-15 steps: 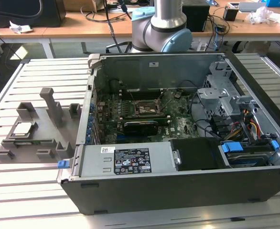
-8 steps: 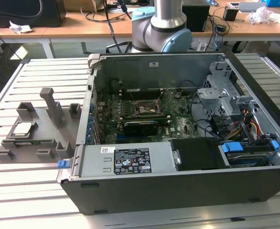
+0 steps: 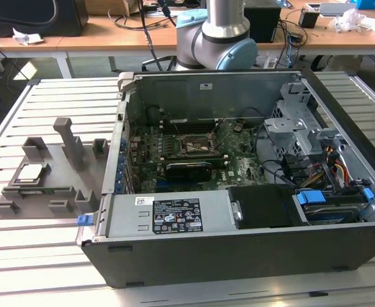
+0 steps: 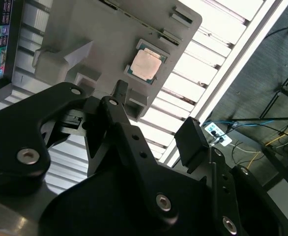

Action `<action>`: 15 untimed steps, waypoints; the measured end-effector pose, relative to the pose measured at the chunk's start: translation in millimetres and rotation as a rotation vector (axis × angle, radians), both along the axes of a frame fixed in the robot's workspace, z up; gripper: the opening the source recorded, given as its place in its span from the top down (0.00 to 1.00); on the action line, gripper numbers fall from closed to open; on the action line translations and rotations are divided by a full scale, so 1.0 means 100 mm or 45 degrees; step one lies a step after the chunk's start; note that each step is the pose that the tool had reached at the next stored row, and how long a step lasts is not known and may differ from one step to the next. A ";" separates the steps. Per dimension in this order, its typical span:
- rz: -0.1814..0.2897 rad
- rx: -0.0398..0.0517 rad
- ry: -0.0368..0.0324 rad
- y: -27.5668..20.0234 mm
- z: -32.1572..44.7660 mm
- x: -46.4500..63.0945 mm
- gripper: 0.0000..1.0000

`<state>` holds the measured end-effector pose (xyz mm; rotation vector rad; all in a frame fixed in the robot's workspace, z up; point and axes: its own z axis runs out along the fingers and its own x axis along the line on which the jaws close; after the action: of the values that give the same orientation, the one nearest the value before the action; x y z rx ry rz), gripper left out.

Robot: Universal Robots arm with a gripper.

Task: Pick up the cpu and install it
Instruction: 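Pick up the cpu and move it towards the insertion slot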

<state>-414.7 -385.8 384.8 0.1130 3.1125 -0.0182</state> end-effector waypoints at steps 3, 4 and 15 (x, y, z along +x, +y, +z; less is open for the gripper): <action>0.000 0.000 -0.0002 0.000 -0.011 0.00 0.34; 0.000 0.000 0.0001 0.000 -0.016 0.00 0.34; 0.000 0.000 0.0001 0.000 -0.076 0.00 0.34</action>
<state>-414.6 -385.8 377.1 0.1129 3.1126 -0.0182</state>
